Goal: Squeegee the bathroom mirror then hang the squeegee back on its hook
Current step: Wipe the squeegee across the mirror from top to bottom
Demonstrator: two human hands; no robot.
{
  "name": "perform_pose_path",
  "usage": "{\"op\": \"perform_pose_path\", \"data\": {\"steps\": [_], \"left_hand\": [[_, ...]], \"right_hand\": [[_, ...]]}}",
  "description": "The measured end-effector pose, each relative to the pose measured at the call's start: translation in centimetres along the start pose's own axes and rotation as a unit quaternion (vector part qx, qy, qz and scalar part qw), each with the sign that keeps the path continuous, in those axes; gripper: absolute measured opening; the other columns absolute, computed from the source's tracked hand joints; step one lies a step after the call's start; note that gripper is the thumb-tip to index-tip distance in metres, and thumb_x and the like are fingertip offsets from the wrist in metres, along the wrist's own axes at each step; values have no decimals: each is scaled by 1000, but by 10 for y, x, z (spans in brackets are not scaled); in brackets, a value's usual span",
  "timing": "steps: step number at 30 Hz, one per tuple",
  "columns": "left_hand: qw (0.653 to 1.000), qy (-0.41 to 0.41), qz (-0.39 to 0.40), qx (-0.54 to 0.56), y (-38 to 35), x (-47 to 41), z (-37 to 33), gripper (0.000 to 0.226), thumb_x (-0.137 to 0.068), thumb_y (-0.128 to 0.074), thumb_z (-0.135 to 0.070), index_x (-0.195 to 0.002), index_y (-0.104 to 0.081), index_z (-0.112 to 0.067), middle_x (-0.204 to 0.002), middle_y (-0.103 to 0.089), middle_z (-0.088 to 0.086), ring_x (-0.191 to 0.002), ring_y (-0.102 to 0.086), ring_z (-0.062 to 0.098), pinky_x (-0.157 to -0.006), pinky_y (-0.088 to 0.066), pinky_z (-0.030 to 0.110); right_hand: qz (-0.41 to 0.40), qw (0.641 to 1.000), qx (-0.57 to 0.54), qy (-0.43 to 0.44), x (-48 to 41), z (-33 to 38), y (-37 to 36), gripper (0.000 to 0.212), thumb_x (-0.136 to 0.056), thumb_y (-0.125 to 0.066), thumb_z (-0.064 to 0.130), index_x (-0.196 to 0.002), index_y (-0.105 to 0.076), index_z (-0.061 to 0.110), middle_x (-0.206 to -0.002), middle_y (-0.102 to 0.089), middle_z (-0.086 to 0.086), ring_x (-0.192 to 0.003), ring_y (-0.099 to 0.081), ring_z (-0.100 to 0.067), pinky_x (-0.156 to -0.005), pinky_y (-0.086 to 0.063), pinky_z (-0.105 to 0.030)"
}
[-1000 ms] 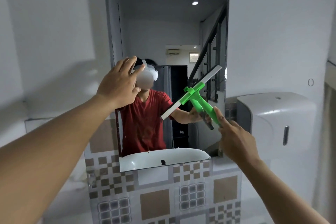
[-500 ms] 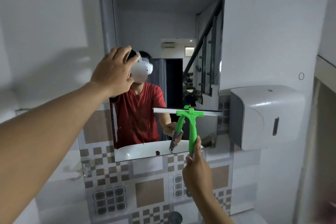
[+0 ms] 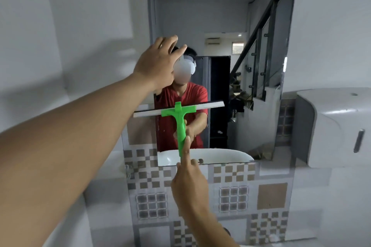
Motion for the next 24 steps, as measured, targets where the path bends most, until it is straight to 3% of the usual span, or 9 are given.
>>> {"op": "perform_pose_path", "data": {"steps": [4, 6, 9, 13, 17, 21, 24], "left_hand": [[1000, 4, 1, 10, -2, 1, 1, 81, -78, -78, -24, -151, -43, -21, -154, -41, 11, -135, -41, 36, -102, -49, 47], [1000, 5, -2, 8, -2, 1, 1, 82, -77, -78, -23, -151, -43, -22, -154, -41, 11, -134, -41, 36, -101, -50, 47], [1000, 6, -7, 10, -3, 1, 1, 84, -76, -77, -21, -151, -42, -22, -154, -40, 11, -133, -40, 36, -100, -51, 48], [1000, 7, -9, 7, -4, 2, 0, 84, -75, -77, -21, -152, -41, -22, -153, -40, 11, -133, -39, 35, -100, -52, 48], [1000, 11, -2, 13, -5, 2, -1, 85, -77, -77, -22, -153, -38, -21, -156, -37, 12, -136, -37, 36, -103, -51, 50], [999, 32, -13, 25, -3, 11, -11, 80, -82, -73, -21, -153, -37, -16, -158, -34, 14, -141, -35, 36, -112, -42, 48], [996, 60, -28, 56, -4, 32, -30, 67, -90, -62, -28, -152, -40, -10, -158, -35, 15, -142, -35, 35, -116, -35, 47]], "right_hand": [[42, 989, 136, 36, 2, -20, 16, 99, -95, -48, 4, -150, 27, 39, -118, -62, -7, -63, -51, -15, -41, -23, -19], [48, 981, 183, 49, -1, -33, 31, 97, -95, -46, 3, -152, 23, 40, -117, -62, -8, -64, -48, -17, -42, -21, -20], [58, 964, 244, 91, -3, -54, 48, 96, -95, -43, 3, -149, 24, 45, -111, -61, -10, -65, -48, -22, -46, -31, -27], [66, 940, 301, 143, -7, -83, 66, 94, -96, -43, 5, -149, 21, 48, -112, -59, -10, -83, -63, -26, -61, -56, -36], [40, 922, 342, 175, -14, -102, 92, 94, -96, -46, 3, -151, 16, 47, -107, -60, -10, -81, -63, -24, -61, -58, -36], [5, 894, 406, 190, -20, -113, 110, 101, -80, -69, 0, -155, -16, 43, -87, -64, -11, -62, -63, -26, -44, -52, -38], [23, 893, 411, 183, -24, -123, 123, 96, -88, -60, 3, -154, -6, 47, -98, -66, -10, -74, -66, -28, -55, -57, -41]]}}
Point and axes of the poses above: each hand's wrist, its own x-axis away from the middle knuckle, its own y-axis out of the back of the hand, z = x × y, the point moved 6 cm from there along -x, towards the middle knuckle
